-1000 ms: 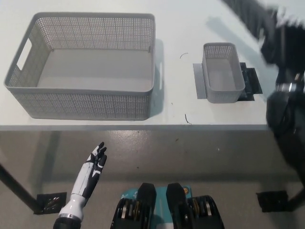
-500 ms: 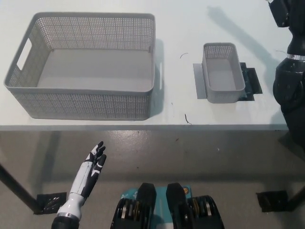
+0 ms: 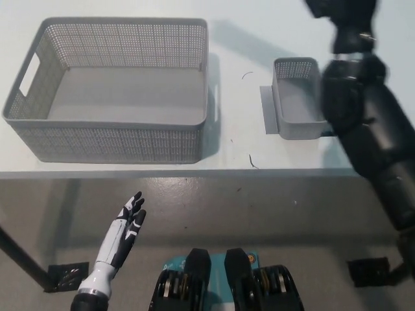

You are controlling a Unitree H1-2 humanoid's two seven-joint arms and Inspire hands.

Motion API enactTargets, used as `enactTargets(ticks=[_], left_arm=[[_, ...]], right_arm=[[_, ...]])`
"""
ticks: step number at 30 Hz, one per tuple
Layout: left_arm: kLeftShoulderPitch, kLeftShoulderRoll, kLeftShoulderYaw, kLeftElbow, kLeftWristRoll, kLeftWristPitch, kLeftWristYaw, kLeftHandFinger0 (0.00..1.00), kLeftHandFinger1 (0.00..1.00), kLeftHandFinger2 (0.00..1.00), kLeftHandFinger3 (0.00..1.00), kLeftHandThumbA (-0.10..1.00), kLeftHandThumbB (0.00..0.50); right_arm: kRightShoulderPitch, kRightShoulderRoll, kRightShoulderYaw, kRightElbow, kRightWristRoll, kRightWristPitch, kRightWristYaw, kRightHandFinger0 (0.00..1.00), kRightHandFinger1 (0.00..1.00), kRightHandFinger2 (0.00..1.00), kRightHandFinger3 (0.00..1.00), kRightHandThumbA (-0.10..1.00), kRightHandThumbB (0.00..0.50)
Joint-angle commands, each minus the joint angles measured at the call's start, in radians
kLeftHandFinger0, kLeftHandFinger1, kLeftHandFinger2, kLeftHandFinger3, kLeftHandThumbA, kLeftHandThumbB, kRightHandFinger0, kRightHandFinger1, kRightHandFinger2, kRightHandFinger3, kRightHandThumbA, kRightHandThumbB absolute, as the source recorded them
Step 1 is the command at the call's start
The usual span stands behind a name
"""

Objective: Usethe right hand to pick up a oven gloves on top of a leveled container and place it into another larger container on the left side

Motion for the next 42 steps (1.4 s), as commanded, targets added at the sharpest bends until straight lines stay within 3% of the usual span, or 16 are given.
enactTargets(ticks=[1,8,13,15,16,19,21,23,24,25,26,27,28,30,36,42], left_arm=[[-0.021,0.021,-0.010,-0.032,0.024,-0.003,-0.003,1.00,1.00,1.00,1.00,1.00,0.490],[-0.023,0.025,-0.014,-0.027,0.027,-0.011,-0.002,1.00,1.00,1.00,1.00,1.00,0.466],[-0.025,0.024,-0.016,-0.028,0.026,-0.006,-0.006,1.00,1.00,1.00,1.00,1.00,0.479],[-0.025,0.023,-0.017,-0.027,0.024,-0.005,-0.009,1.00,1.00,1.00,1.00,1.00,0.482],[-0.025,0.024,-0.019,-0.027,0.027,-0.004,-0.008,1.00,1.00,1.00,1.00,1.00,0.485],[-0.026,0.027,-0.024,-0.033,0.029,0.003,-0.010,1.00,1.00,1.00,1.00,1.00,0.487],[-0.029,0.028,-0.024,-0.038,0.026,0.009,-0.013,1.00,1.00,1.00,1.00,1.00,0.484],[-0.028,0.031,-0.026,-0.045,0.027,0.018,-0.015,1.00,1.00,1.00,1.00,1.00,0.493],[-0.028,0.032,-0.026,-0.044,0.028,0.020,-0.015,1.00,1.00,1.00,1.00,1.00,0.495],[-0.028,0.032,-0.028,-0.045,0.031,0.022,-0.014,1.00,1.00,1.00,1.00,1.00,0.495],[-0.028,0.031,-0.028,-0.045,0.030,0.021,-0.012,1.00,1.00,1.00,1.00,1.00,0.488],[-0.033,0.032,-0.029,-0.040,0.028,0.020,-0.013,1.00,1.00,1.00,1.00,1.00,0.490],[-0.030,0.032,-0.029,-0.048,0.027,0.026,-0.015,1.00,1.00,1.00,1.00,1.00,0.491],[-0.029,0.032,-0.030,-0.047,0.026,0.024,-0.013,1.00,1.00,1.00,1.00,1.00,0.490],[-0.029,0.034,-0.033,-0.041,0.023,0.018,-0.012,1.00,1.00,1.00,1.00,1.00,0.489],[-0.033,0.034,-0.032,-0.027,0.022,0.001,-0.006,1.00,1.00,1.00,1.00,1.00,0.484]], right_arm=[[-0.120,0.061,0.049,0.032,-0.037,-0.027,-0.049,0.00,0.14,0.58,0.65,-0.10,0.181],[-0.187,0.175,0.128,0.146,-0.060,-0.013,-0.098,0.00,0.11,0.53,0.58,-0.10,0.200],[-0.230,0.251,0.166,0.267,-0.052,0.014,-0.088,0.00,0.09,0.49,0.53,-0.10,0.159],[-0.235,0.272,0.171,0.303,-0.037,0.011,-0.074,0.00,0.10,0.48,0.54,-0.10,0.194],[-0.232,0.282,0.174,0.318,-0.029,0.015,-0.049,0.00,0.06,0.42,0.67,-0.10,0.304],[-0.231,0.295,0.184,0.379,-0.032,0.018,-0.083,0.00,0.00,0.20,0.25,-0.10,0.280],[-0.232,0.298,0.184,0.401,-0.026,0.024,-0.077,0.00,0.00,0.16,0.16,-0.10,0.214],[-0.224,0.300,0.174,0.395,-0.004,0.086,0.040,0.00,0.03,0.27,0.18,-0.09,0.188],[-0.219,0.295,0.174,0.376,0.001,0.118,0.105,0.08,0.13,0.41,0.29,0.08,0.195],[-0.215,0.290,0.173,0.357,0.004,0.141,0.152,0.05,0.11,0.37,0.32,0.13,0.195],[-0.210,0.285,0.174,0.336,0.005,0.163,0.193,0.11,0.20,0.46,0.54,0.30,0.251],[-0.202,0.273,0.167,0.297,0.030,0.181,0.296,0.44,0.60,0.81,1.00,0.53,0.327],[-0.200,0.264,0.177,0.249,0.030,0.242,0.422,0.96,1.00,1.00,1.00,0.81,0.419],[-0.191,0.251,0.177,0.182,0.042,0.283,0.521,1.00,1.00,1.00,1.00,0.93,0.499],[-0.164,0.209,0.120,-0.045,0.162,0.329,0.732,1.00,1.00,1.00,1.00,1.00,0.500],[-0.160,0.157,-0.015,-0.272,0.541,0.277,0.933,1.00,1.00,1.00,1.00,0.97,0.453]])
